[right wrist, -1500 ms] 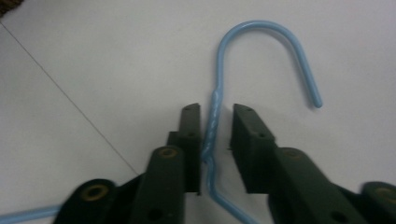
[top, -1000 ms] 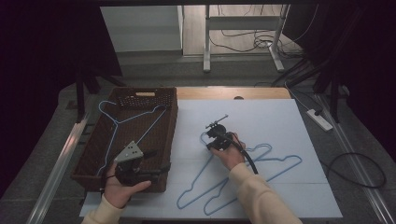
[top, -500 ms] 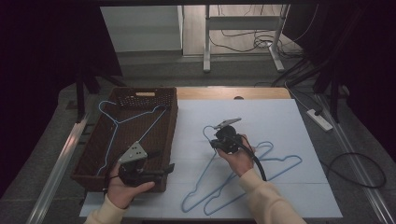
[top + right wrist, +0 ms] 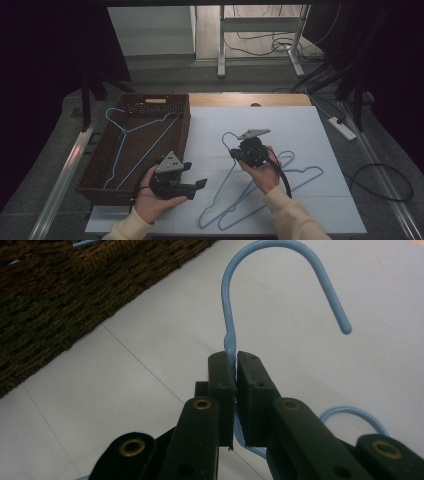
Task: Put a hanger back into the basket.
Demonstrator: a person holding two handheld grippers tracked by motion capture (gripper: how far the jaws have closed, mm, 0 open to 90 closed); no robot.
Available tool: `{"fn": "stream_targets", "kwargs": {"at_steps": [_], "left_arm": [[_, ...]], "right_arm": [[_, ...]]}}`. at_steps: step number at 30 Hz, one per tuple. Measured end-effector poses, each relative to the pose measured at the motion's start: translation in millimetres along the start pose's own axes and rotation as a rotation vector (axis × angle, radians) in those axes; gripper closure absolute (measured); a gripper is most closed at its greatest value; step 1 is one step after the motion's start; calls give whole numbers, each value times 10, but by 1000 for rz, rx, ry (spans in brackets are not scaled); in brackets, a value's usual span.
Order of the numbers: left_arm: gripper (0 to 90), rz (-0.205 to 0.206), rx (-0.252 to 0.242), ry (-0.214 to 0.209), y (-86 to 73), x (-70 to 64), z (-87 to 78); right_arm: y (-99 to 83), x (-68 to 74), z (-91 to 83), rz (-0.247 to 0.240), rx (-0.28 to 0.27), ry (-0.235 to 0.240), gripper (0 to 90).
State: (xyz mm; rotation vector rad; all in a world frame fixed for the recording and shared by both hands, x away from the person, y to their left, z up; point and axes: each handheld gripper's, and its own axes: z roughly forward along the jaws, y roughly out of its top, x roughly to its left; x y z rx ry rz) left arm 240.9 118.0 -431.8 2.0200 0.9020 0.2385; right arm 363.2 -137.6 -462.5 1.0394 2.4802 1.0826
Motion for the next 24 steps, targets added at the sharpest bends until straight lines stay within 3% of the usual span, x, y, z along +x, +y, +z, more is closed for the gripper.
{"fn": "stream_targets", "kwargs": {"at_steps": [10,16,24], "left_arm": [[257,43,82,-42,107,-176,351],[259,38,154,-50,96,-202,699],[264,41,191,-46,63,-229,949]], "right_arm": [[-12,16,-34,0,-16,7,861],[-20,30,-90,0,-34,9,862],[-29,30,-140,0,-53,13,861]]}}
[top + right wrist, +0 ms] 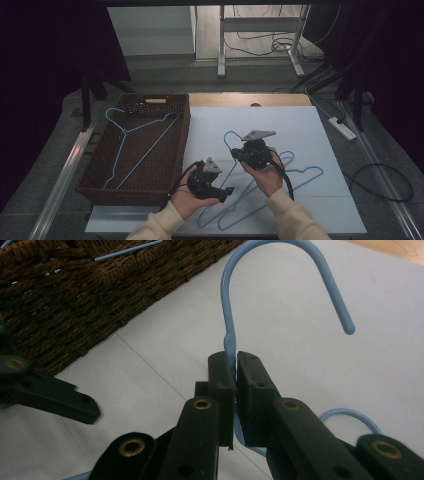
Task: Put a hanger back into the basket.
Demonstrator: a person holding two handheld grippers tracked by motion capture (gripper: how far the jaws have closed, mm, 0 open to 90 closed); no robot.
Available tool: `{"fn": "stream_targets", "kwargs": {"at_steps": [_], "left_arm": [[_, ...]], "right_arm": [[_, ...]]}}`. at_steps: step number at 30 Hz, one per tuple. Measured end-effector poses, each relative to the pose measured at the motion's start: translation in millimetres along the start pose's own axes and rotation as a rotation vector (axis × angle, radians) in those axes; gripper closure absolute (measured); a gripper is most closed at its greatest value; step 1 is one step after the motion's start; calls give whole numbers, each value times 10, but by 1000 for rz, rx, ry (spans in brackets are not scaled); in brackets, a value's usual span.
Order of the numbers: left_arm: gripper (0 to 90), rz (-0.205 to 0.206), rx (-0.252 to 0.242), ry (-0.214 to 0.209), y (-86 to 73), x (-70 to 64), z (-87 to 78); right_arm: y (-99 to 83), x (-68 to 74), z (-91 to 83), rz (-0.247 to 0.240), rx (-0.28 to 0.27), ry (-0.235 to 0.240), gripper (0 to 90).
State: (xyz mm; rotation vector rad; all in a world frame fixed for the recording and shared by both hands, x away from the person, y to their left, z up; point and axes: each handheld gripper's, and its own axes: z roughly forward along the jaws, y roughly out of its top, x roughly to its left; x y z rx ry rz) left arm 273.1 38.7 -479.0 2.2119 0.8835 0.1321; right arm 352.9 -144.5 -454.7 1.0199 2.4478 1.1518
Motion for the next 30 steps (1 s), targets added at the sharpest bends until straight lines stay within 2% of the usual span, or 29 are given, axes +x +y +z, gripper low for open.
{"fn": "stream_targets", "kwargs": {"at_steps": [4,9,10,11,16,23,25,27,30], "left_arm": [[317,-4,22,-1,-4,37,141],[501,-19,32,-3,-14,82,207],[501,-35,30,-9,-18,98,225],[616,-37,24,-29,-18,110,230],[787,-46,0,-40,-21,121,210],[857,-77,-19,-17,-38,156,193],[858,-82,-19,-15,-38,155,196],[860,-85,-22,-23,-41,152,204],[862,-91,-24,-5,-42,160,208]], "right_arm": [[-9,8,-31,1,-11,1,861],[-11,16,-56,3,-27,10,861],[-11,18,-62,3,-29,10,861],[-12,21,-77,6,-35,16,860],[-22,20,-114,8,-52,24,861],[-46,-13,-193,27,-82,41,861],[-49,-22,-228,34,-94,41,900],[-49,-34,-257,39,-108,49,900],[-57,-36,-260,36,-104,51,890]]}}
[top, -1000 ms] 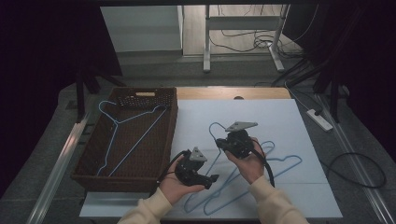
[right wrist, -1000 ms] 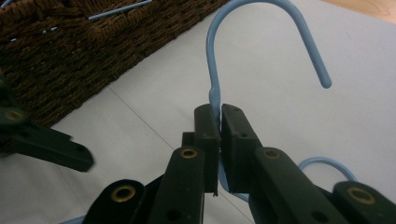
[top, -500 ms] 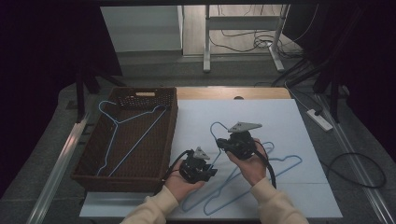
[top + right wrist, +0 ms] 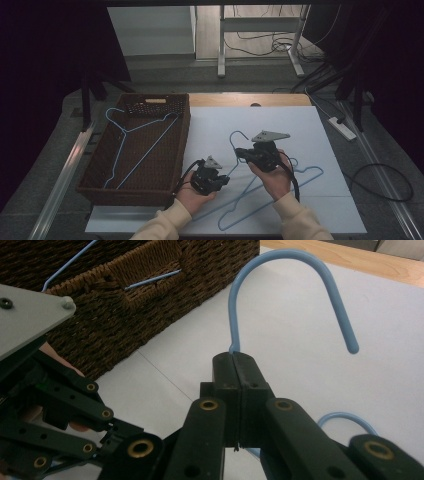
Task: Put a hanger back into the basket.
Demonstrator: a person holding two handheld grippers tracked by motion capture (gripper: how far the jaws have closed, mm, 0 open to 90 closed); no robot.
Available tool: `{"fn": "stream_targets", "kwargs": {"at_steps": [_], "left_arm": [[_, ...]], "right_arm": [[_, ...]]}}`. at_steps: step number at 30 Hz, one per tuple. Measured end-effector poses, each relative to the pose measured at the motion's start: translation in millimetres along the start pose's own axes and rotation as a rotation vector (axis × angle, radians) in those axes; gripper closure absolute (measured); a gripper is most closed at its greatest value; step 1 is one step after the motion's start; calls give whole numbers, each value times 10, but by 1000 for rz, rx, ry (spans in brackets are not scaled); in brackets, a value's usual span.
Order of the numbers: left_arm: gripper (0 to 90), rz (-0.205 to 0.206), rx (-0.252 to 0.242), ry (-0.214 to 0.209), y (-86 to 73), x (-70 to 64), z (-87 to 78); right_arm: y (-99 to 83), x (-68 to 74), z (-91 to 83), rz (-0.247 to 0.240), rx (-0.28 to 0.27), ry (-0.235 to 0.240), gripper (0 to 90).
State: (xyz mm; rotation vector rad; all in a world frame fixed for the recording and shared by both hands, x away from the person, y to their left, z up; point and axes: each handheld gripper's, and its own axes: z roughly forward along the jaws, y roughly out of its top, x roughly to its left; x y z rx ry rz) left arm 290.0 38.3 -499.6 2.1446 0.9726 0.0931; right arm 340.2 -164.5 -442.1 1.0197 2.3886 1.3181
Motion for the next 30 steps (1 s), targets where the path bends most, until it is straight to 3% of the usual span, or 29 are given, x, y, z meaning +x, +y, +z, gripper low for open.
{"fn": "stream_targets", "kwargs": {"at_steps": [10,11,18,27,30], "left_arm": [[864,-24,-47,-8,-2,-5,-46],[864,-26,-51,-13,0,-5,-58],[864,-41,-91,-41,17,-52,-134],[865,-43,-129,-62,45,-97,-233],[865,-53,-138,-80,55,-92,-259]], "right_arm": [[-33,-18,-180,-6,-40,6,727],[-76,-43,-278,-5,-52,5,681],[-263,-159,-511,15,-65,3,568],[-563,-354,-721,57,-90,-27,429],[-663,-398,-771,51,-90,-47,372]]}}
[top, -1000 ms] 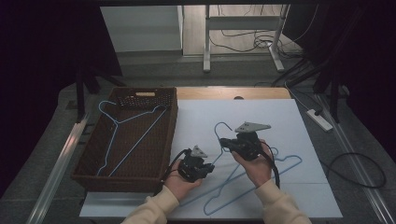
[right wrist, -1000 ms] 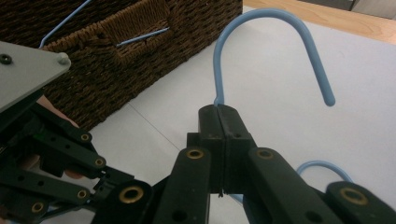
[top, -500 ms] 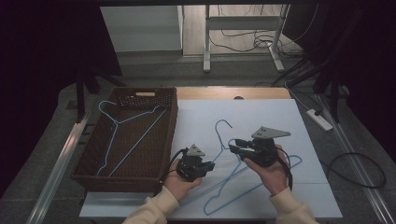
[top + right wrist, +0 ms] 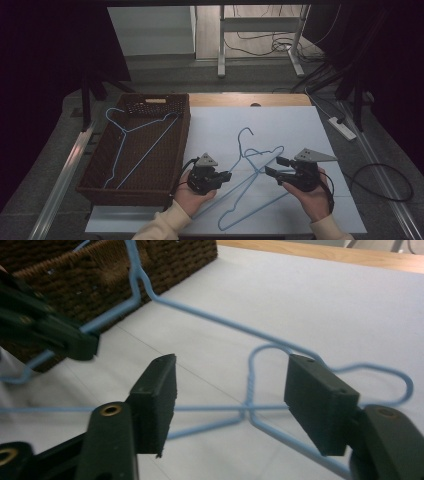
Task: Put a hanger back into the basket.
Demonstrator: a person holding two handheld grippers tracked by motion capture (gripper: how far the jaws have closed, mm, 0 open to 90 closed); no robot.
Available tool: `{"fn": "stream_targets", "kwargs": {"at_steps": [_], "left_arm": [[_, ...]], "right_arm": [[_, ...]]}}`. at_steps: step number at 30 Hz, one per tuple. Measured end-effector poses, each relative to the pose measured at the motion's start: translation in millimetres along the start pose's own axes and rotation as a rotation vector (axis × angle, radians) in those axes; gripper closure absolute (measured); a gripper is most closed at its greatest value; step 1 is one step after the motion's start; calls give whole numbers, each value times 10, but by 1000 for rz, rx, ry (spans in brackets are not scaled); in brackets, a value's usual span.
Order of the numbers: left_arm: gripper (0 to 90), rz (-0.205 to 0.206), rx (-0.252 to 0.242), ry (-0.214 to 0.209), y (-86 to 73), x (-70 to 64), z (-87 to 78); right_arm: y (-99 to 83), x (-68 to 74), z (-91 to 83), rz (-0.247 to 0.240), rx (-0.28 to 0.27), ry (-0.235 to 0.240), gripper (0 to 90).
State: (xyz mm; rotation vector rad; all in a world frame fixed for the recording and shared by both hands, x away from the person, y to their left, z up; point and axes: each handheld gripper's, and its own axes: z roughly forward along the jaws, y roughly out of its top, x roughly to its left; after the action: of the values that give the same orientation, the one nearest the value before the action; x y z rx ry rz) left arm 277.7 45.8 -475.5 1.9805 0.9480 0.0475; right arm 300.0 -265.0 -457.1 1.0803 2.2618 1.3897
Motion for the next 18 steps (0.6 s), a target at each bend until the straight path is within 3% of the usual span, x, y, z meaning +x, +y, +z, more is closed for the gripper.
{"fn": "stream_targets", "kwargs": {"at_steps": [9,18], "left_arm": [[865,-10,-42,-19,60,-15,-114],[865,-33,-113,-51,200,28,-377]], "right_arm": [[-162,-42,-85,8,-4,-33,323],[-287,-106,-181,25,1,-61,301]]}}
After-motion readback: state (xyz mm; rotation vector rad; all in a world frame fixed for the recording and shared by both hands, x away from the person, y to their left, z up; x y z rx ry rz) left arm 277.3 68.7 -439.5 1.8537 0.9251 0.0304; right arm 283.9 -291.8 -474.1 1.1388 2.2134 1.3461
